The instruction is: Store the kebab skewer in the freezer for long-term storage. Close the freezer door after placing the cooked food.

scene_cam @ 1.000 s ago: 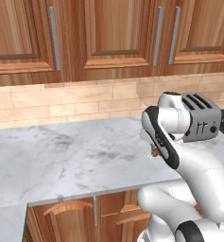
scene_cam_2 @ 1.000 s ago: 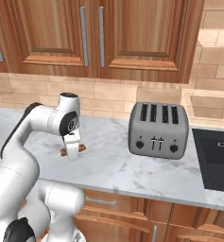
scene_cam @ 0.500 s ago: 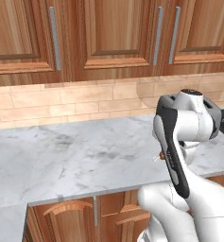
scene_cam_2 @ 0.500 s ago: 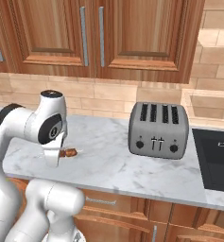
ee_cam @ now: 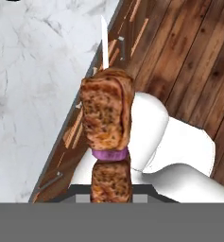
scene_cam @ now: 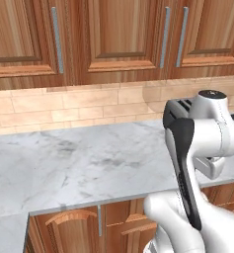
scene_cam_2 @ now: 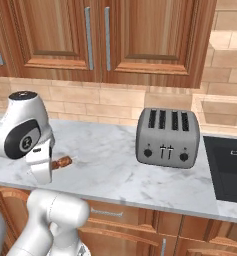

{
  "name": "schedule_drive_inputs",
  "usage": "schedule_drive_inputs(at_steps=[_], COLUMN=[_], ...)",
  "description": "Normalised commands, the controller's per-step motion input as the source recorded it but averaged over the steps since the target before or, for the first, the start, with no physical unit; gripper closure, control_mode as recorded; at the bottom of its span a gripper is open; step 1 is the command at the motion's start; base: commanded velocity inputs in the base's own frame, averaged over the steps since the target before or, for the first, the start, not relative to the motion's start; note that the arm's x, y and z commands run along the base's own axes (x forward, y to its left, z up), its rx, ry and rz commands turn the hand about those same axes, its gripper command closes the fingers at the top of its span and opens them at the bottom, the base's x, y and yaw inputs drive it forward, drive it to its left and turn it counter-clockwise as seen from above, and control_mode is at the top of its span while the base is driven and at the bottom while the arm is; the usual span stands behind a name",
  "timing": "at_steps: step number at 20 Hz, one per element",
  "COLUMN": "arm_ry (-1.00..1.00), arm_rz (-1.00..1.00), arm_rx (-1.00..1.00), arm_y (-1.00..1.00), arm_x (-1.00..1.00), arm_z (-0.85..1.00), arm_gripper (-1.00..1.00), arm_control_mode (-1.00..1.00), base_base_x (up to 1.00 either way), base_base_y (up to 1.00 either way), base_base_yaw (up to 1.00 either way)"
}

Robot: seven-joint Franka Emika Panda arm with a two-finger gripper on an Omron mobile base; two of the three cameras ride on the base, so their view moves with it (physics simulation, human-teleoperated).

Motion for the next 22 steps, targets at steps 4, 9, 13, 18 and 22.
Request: schedule_drive_inputs(at_steps=[4, 9, 13, 18, 22], arm_ry=[0.0, 0.0, 0.0, 0.0, 0.0], arm_rz=[0.26, 0.0, 0.0, 0.0, 0.0], arm_rx=[-0.1, 0.0, 0.0, 0.0, 0.0], arm_y=[0.02, 0.0, 0.0, 0.0, 0.0], arm_x=[-0.18, 0.0, 0.0, 0.0, 0.0], arm_z=[0.0, 0.0, 0.0, 0.0, 0.0], arm_gripper=[1.0, 1.0, 1.0, 1.0, 1.0], arm_control_mode=[-1.0, -1.0, 1.0, 1.0, 1.0], base_base_x=[0.0, 0.0, -0.18, -0.43, -0.24], base_base_y=[0.0, 0.0, -0.08, -0.12, -0.1], base_base_yaw=[0.0, 0.0, -0.04, -0.36, -0.66])
